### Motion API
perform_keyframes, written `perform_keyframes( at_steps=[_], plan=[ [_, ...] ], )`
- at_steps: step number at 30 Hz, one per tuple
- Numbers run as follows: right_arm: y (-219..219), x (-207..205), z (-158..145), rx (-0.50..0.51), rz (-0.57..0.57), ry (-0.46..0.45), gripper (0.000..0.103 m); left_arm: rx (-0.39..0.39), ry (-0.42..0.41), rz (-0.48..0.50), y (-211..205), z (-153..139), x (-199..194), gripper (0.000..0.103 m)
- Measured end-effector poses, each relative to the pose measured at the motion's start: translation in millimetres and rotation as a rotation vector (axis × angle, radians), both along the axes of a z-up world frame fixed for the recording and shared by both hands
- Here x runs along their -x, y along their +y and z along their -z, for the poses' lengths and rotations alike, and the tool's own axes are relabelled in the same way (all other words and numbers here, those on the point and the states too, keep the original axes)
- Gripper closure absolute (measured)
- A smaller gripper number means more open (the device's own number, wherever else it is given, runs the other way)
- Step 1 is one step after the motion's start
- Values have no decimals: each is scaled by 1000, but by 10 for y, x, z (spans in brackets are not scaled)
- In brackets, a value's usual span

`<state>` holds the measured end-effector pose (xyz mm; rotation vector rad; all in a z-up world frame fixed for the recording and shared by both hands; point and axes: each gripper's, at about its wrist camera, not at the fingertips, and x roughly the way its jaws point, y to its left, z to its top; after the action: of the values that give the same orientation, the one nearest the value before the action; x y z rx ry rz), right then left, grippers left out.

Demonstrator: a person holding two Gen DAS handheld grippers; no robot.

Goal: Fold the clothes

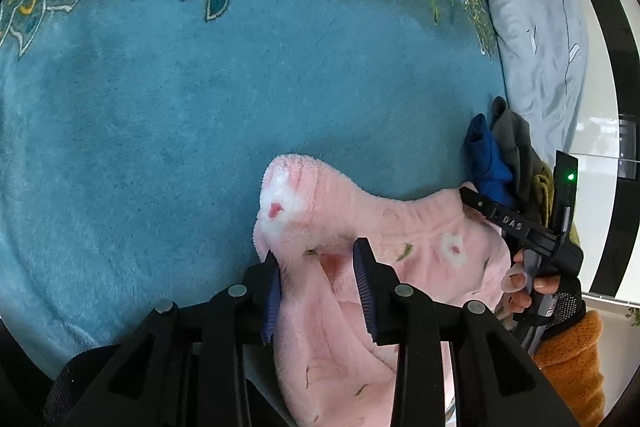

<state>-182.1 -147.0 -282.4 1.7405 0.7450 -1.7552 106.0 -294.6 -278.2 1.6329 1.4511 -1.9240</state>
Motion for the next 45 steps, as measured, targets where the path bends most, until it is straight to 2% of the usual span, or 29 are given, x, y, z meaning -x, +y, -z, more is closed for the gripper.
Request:
perform_keyframes(
  at_steps=[4,6,9,11,15,20,23,27,31,33,36,39,45],
  plan=[
    [67,-2,-20,19,47,-3,51,1,-3,9,-5,19,30,70],
    [99,-10,-32,28,69,-1,71,5,-5,16,-14,22,49,70],
    [65,-105,-104,17,64,55,86,7,-3,39,-1,21,82,82],
    [35,-167,-191,10,49,104,88,10,-3,48,17,19,120,96],
    [62,-212,-654,90,79,225,90,43,54,40,22,-86,85,99],
    [-126,-328,-1310,182,21,392,90,162,206,5,25,-455,-63,99],
    [-519,-447,-1498,223,-28,440,90,202,229,-26,-22,-576,-143,100],
    [-882,-486,-1605,258,-74,447,90,227,227,-89,-188,-652,-341,100],
    [-1286,-522,-1495,260,-112,431,90,254,217,-139,-380,-668,-499,100],
    [-1414,-487,-1315,227,-115,409,90,250,198,-141,-421,-603,-476,100],
    [-1581,-401,-997,168,-112,370,90,228,147,-143,-451,-455,-422,100],
    [-1618,-330,-681,125,-81,331,90,171,89,-157,-513,-276,-369,100],
    [-1677,-302,-313,59,-73,303,90,101,-4,-153,-556,-62,-303,99]
  ],
)
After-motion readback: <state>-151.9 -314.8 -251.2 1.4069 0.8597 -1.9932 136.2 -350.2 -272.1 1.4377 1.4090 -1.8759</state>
